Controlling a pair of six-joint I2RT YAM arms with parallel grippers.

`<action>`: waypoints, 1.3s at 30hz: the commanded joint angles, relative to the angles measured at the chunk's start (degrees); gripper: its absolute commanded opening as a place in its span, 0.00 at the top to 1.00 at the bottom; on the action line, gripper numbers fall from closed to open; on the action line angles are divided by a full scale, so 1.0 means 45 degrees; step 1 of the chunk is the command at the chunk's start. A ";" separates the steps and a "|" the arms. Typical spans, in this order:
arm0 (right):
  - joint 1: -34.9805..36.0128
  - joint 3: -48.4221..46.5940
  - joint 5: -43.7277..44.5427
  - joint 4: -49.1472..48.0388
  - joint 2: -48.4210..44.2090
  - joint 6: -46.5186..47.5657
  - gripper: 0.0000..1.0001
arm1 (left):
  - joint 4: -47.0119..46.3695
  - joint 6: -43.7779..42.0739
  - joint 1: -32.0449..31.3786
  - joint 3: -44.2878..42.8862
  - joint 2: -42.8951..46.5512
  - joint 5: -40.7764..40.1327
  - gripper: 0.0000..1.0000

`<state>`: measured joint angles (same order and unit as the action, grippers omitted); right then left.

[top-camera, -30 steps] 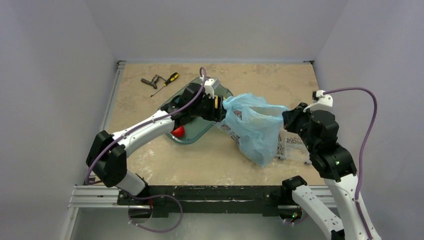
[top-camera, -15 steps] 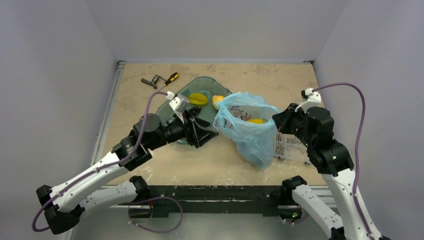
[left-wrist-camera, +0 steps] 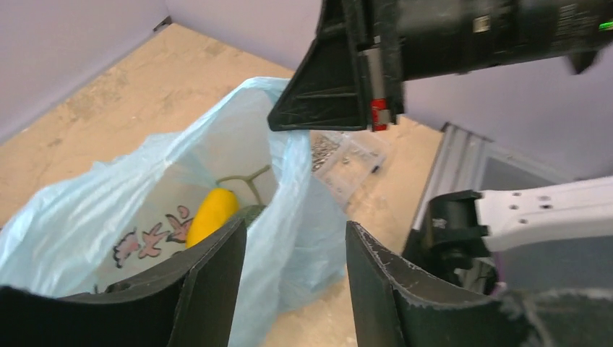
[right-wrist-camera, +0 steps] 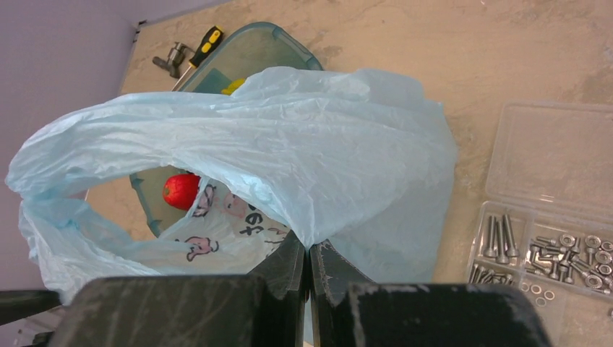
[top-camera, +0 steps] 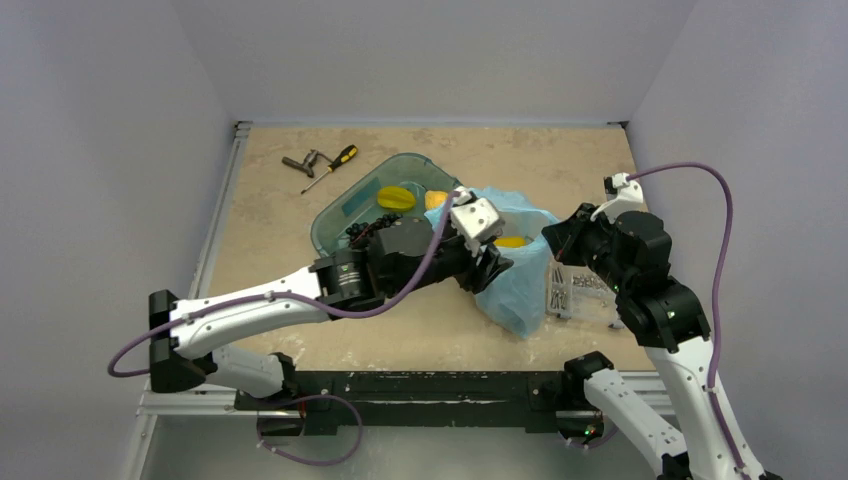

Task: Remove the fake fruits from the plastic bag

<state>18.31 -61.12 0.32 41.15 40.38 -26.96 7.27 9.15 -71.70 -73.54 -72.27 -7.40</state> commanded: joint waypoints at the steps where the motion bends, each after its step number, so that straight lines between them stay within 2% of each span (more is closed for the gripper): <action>1: -0.0008 -0.0526 -0.0435 -0.0492 -0.0243 -0.0277 1.00 | 0.1341 -0.0403 -0.0004 -0.1673 -0.2117 -0.1932 0.52; 4: -0.0010 -0.0435 -0.0593 -0.0686 -0.0346 -0.0412 1.00 | 0.0932 0.0181 0.0030 -0.1089 -0.3078 -0.2685 0.54; 5: -0.0035 -0.0364 -0.0614 -0.0755 -0.0383 -0.0429 1.00 | 0.0600 0.0309 0.0081 -0.0730 -0.3305 -0.2276 0.56; 6: -0.0019 -0.0294 -0.0607 -0.0807 -0.0424 -0.0444 1.00 | 0.0627 0.0428 0.0082 -0.0609 -0.3531 -0.1656 0.62; 7: -0.0012 -0.0227 -0.0526 -0.0831 -0.0437 -0.0448 1.00 | 0.0853 0.0572 0.0024 -0.0611 -0.3684 -0.0834 0.71; 9: -0.0023 -0.0080 -0.0524 -0.0876 -0.0437 -0.0447 1.00 | 0.0721 0.0993 -0.0399 -0.0105 -0.3599 0.0342 0.79; 11: -0.0030 0.0104 -0.0305 -0.0886 -0.0433 -0.0445 1.00 | -0.0349 0.2029 -0.1060 0.1484 -0.3182 0.0733 0.81; 14: -0.0030 0.0571 -0.0218 -0.1016 -0.0519 -0.0454 1.00 | -0.2655 0.3719 -0.1252 0.3494 -0.2974 0.1069 0.81; 19: -0.0020 0.1696 -0.0113 0.0000 -0.0534 -0.1592 1.00 | -0.2354 0.4001 -0.1174 0.4014 -0.3819 0.1293 0.82; 22: -0.0023 0.2064 0.0246 0.1067 -0.0339 -0.1713 1.00 | -0.2729 0.4085 -0.1177 0.4650 -0.3332 0.1159 0.82; 23: -0.0012 0.2138 0.0208 0.1356 -0.0228 -0.1581 0.95 | -0.2872 0.3971 -0.1159 0.4846 -0.3083 0.1129 0.81; 24: -0.0006 0.2162 0.0104 0.1607 -0.0107 -0.1410 0.82 | -0.2851 0.3793 -0.1139 0.4890 -0.2908 0.1101 0.80; 26: -0.0006 0.2094 -0.0040 0.2088 0.0079 -0.1147 0.47 | -0.2535 0.3467 -0.1103 0.4738 -0.2717 0.1189 0.79; 27: -0.0005 0.2088 -0.0049 0.2221 0.0095 -0.1063 0.33 | -0.2384 0.3340 -0.1088 0.4565 -0.2703 0.1270 0.78; 28: -0.0010 0.2041 -0.0028 0.2438 0.0146 -0.1045 0.23 | -0.2278 0.3238 -0.1079 0.4464 -0.2738 0.1351 0.78; 30: -0.0011 0.2047 0.0076 0.2670 0.0309 -0.1061 0.08 | -0.2421 0.3298 -0.1078 0.4448 -0.2892 0.1572 0.78; 32: 0.0027 0.1963 -0.0031 0.2792 0.0603 -0.1315 0.01 | -0.2799 0.3656 -0.1078 0.4592 -0.3159 0.2029 0.78; 35: 0.0444 0.2043 0.0497 0.2404 0.0667 -0.2510 0.01 | -0.3393 0.4171 -0.1097 0.4928 -0.3535 0.2206 0.77; 37: 0.1121 0.2262 0.1412 0.2040 0.1091 -0.3289 0.01 | -0.3758 0.4417 -0.1098 0.5156 -0.3649 0.2307 0.77; 39: 0.2443 0.2438 0.2533 0.1953 0.2023 -0.4214 0.01 | -0.3831 0.4443 -0.1107 0.5208 -0.3729 0.2437 0.77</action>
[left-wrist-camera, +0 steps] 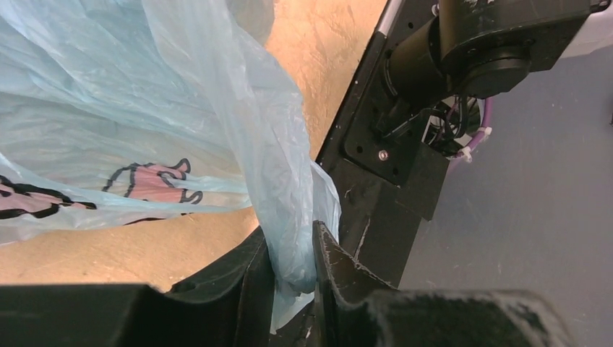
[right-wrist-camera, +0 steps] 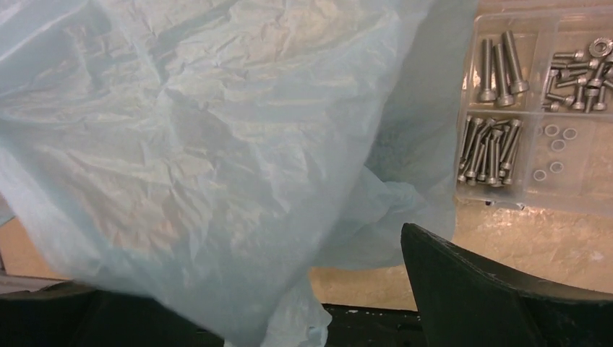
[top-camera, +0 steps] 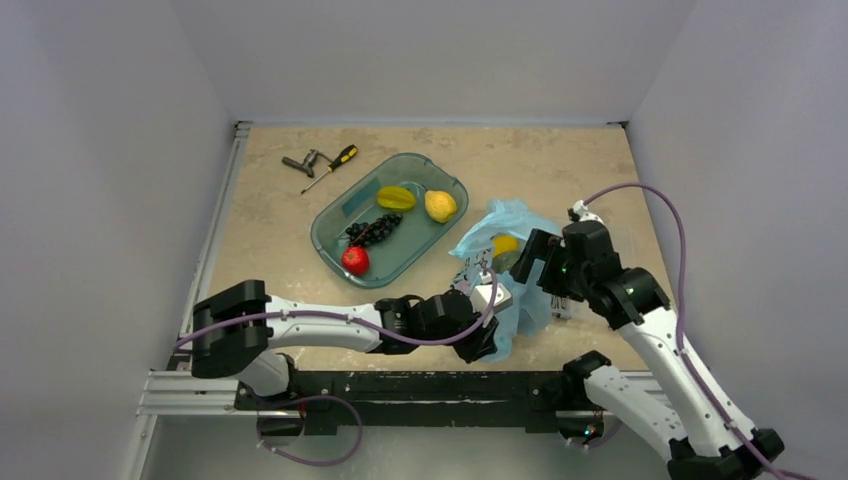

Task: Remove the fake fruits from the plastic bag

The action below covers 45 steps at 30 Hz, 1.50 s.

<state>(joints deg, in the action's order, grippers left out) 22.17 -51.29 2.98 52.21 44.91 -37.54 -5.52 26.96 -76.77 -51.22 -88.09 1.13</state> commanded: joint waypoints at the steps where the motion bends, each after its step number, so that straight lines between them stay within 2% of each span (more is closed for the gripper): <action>1: 0.2295 0.0375 0.2363 -0.0546 0.1571 -0.2352 0.01 | -0.0923 0.0492 0.0011 0.0259 -0.0182 0.0559 0.76; 3: 0.3261 0.0348 0.3188 0.0104 0.2308 -0.3511 0.01 | -0.0854 0.0446 0.0010 0.0411 0.0079 0.0572 0.75; 6: 0.4723 0.0493 0.4367 0.0773 0.1575 -0.4827 0.07 | -0.0276 0.0217 0.0012 0.0619 0.1040 0.0704 0.66; 10: 0.4779 0.1557 0.3513 -0.0207 0.1518 -0.4729 0.33 | 0.0758 -0.0186 0.0024 0.0494 0.2690 0.1187 0.48; 12: 0.4900 0.1720 0.3399 -0.0003 0.1689 -0.5183 0.63 | 0.1883 -0.0440 0.0029 0.0063 0.3501 0.1224 0.41; 13: 0.5046 0.1787 0.3360 0.0034 0.1558 -0.5385 0.72 | 0.2317 -0.0524 0.0029 -0.0184 0.3822 0.1191 0.37; 16: 0.5228 0.1954 0.3391 0.0222 0.1036 -0.5569 0.85 | 0.2781 -0.0557 0.0056 -0.0766 0.4589 0.0785 0.30; 19: 0.5232 0.2430 0.2971 -0.0048 0.1041 -0.5531 0.99 | 0.2391 -0.0067 0.0150 -0.1160 0.4484 -0.0135 0.29; 24: 0.5346 0.3881 0.2480 -0.0938 0.0385 -0.6834 1.00 | 0.0487 0.0587 0.0417 -0.1303 0.2858 -0.1522 0.35; 28: 0.5346 0.4735 0.2811 -0.1466 -0.0385 -0.7578 1.00 | -0.0631 0.0895 0.1101 -0.1176 0.1541 -0.1672 0.40; 30: 0.5353 0.4857 0.2890 -0.1847 -0.0539 -0.7537 1.00 | -0.0982 0.1088 0.1661 -0.1065 0.0964 -0.1497 0.44; 33: 0.5346 0.4889 0.2782 -0.2468 -0.0590 -0.7327 1.00 | -0.1056 0.1140 0.2240 -0.1208 0.0071 -0.1201 0.46; 35: 0.5346 0.4838 0.2512 -0.3005 -0.0462 -0.6970 1.00 | -0.0800 0.0967 0.2377 -0.1464 -0.0376 -0.0978 0.46; 38: 0.5365 0.4780 0.2049 -0.3682 -0.0338 -0.6496 1.00 | -0.0062 0.0791 0.2344 -0.1497 -0.0490 -0.1649 0.41; 42: 0.5367 0.4848 0.1776 -0.4076 -0.0869 -0.6190 1.00 | 0.0954 0.0746 0.2183 -0.1074 -0.0065 -0.3886 0.32; 45: 0.5367 0.4936 0.2058 -0.3745 -0.1427 -0.6166 0.99 | 0.2358 0.0528 0.2267 -0.1478 -0.0322 -0.5339 0.31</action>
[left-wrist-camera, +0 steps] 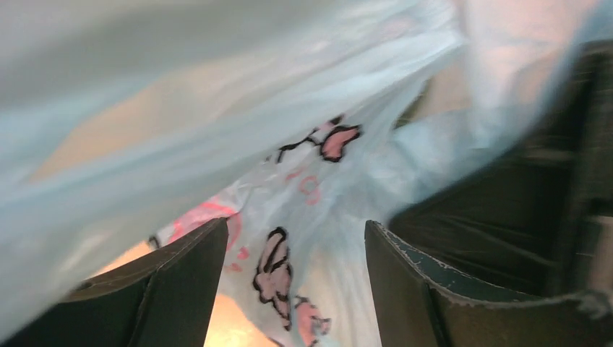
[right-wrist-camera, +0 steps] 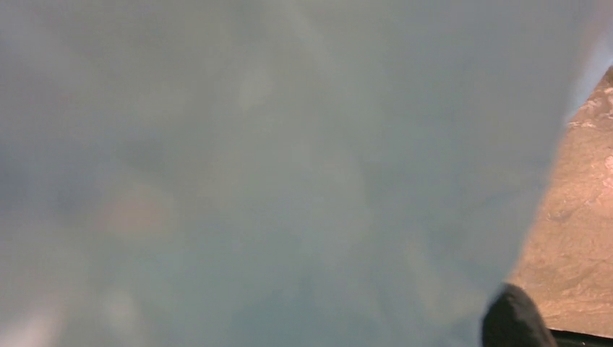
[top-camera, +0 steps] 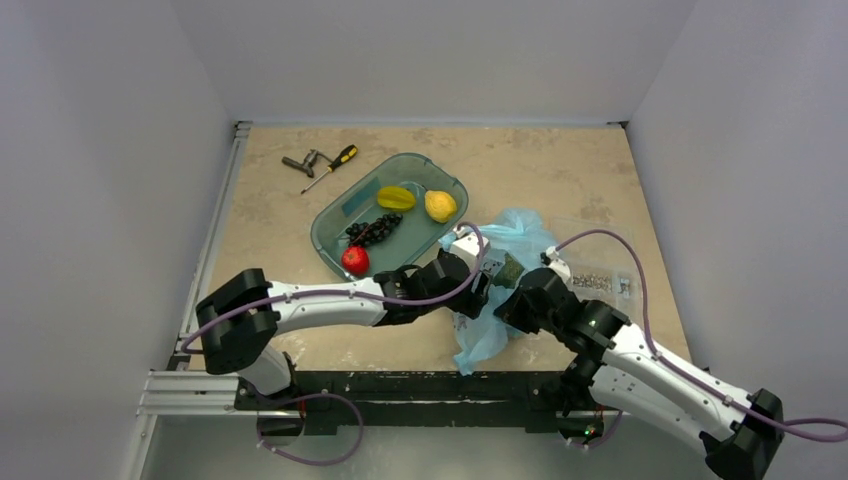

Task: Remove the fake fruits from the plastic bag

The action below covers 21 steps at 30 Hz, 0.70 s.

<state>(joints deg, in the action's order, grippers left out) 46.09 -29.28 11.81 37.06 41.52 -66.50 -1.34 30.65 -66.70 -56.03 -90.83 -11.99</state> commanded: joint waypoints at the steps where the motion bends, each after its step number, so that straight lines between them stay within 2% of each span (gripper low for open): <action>1: 0.0052 0.0073 0.0229 -0.0232 -0.0865 0.0242 0.98 | 0.1636 -0.0421 0.0179 -0.0580 0.0014 -0.2486 0.34; 4: 0.0052 0.0058 0.0818 0.0560 -0.1277 -0.0224 1.00 | 0.2078 -0.0257 0.1009 -0.1011 -0.0652 -0.2517 0.57; 7: 0.0052 0.0059 0.1281 0.1331 -0.1745 -0.0678 1.00 | 0.2546 -0.0145 0.1877 -0.1307 -0.0951 -0.2952 0.94; 8: 0.0052 0.0090 0.1344 0.1547 -0.1916 -0.0768 1.00 | 0.2645 -0.0144 0.1973 -0.1268 -0.0800 -0.3199 1.00; 13: 0.0052 0.0526 0.0361 0.1684 -0.2167 -0.0423 1.00 | 0.2937 0.0411 0.2009 -0.0331 0.0736 -0.2464 1.00; 16: 0.0052 0.0812 0.0114 0.1730 -0.1874 -0.0016 1.00 | 0.2757 0.0612 0.1971 0.0269 0.1658 -0.0757 0.99; 17: 0.0052 0.0865 0.0222 0.1726 -0.1823 0.0140 1.00 | 0.2640 0.0542 0.1919 0.0440 0.1987 -0.0220 0.93; 19: 0.0052 0.0910 0.0314 0.1518 -0.1568 0.0483 1.00 | 0.2392 0.0623 0.1565 0.0880 0.2852 -0.0059 0.72; 21: 0.0052 0.0993 0.0208 0.1169 -0.1095 0.0689 1.00 | 0.1912 0.0707 0.1314 0.1326 0.3872 0.0577 0.59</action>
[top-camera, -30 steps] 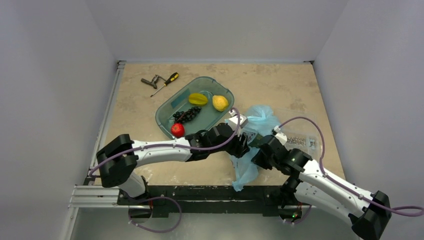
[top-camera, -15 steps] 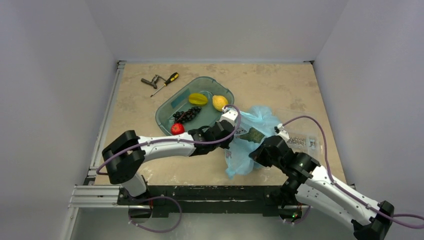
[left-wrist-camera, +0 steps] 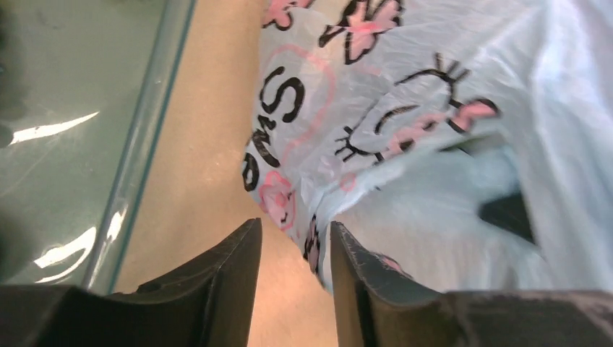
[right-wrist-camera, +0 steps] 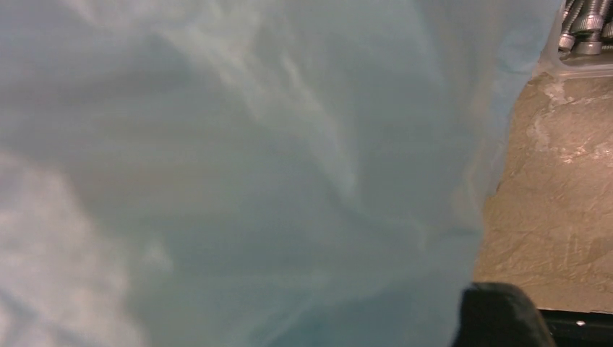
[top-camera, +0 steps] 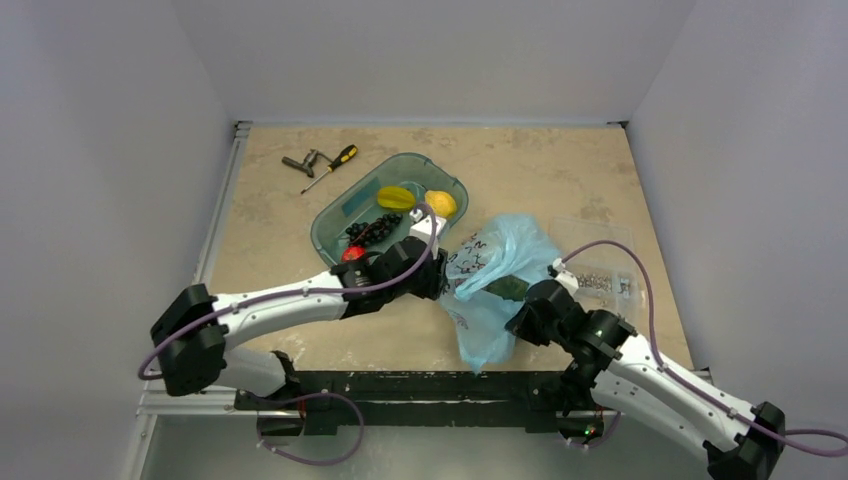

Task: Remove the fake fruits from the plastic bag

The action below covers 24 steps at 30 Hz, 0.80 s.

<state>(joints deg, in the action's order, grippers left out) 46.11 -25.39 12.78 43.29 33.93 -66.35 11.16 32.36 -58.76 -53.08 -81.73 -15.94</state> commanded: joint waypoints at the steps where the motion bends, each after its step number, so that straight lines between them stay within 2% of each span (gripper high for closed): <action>1: 0.0052 0.0145 -0.0129 -0.0517 0.0846 0.0741 1.00 | -0.1025 0.0365 -0.0661 0.0822 0.2306 0.1642 0.51; 3: 0.0043 0.0002 -0.0427 -0.0995 0.1170 0.0953 1.00 | -0.1218 0.0254 -0.1314 0.1043 0.3174 0.1686 0.39; 6: 0.0047 -0.0434 -0.0241 -0.1021 0.1165 0.1159 0.94 | -0.1852 0.0214 -0.2523 0.1572 0.4254 0.1598 0.36; 10: 0.0047 -0.0959 0.0127 -0.0701 0.0932 0.1345 0.91 | -0.4002 0.0350 -0.3835 0.2622 0.4705 0.1333 0.46; 12: 0.0047 -0.1141 0.0166 -0.0665 0.0799 0.1434 0.91 | -0.4592 0.0130 -0.4493 0.2941 0.4563 0.0478 0.49; 18: 0.0047 -0.1163 0.0220 -0.0665 0.0418 0.1404 0.96 | -0.8163 -0.0359 -0.5087 0.3579 0.2727 -0.0906 0.56; 20: 0.0052 -0.1147 0.0176 -0.0630 0.0328 0.1437 1.00 | -0.8255 -0.0629 -0.5069 0.3185 0.1932 -0.2417 0.59; 22: 0.0049 -0.1117 0.0188 -0.0550 0.0247 0.1484 1.00 | -0.7071 -0.0438 -0.4824 0.1944 0.1015 -0.3700 0.63; 24: 0.0048 -0.1159 0.0253 -0.0449 0.0162 0.1546 1.00 | -0.6828 -0.0353 -0.4211 0.1122 0.0287 -0.3332 0.66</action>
<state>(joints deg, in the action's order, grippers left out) 46.13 -28.49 12.51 40.91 35.73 -60.47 -16.95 31.73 -80.93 -40.05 -76.18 -23.79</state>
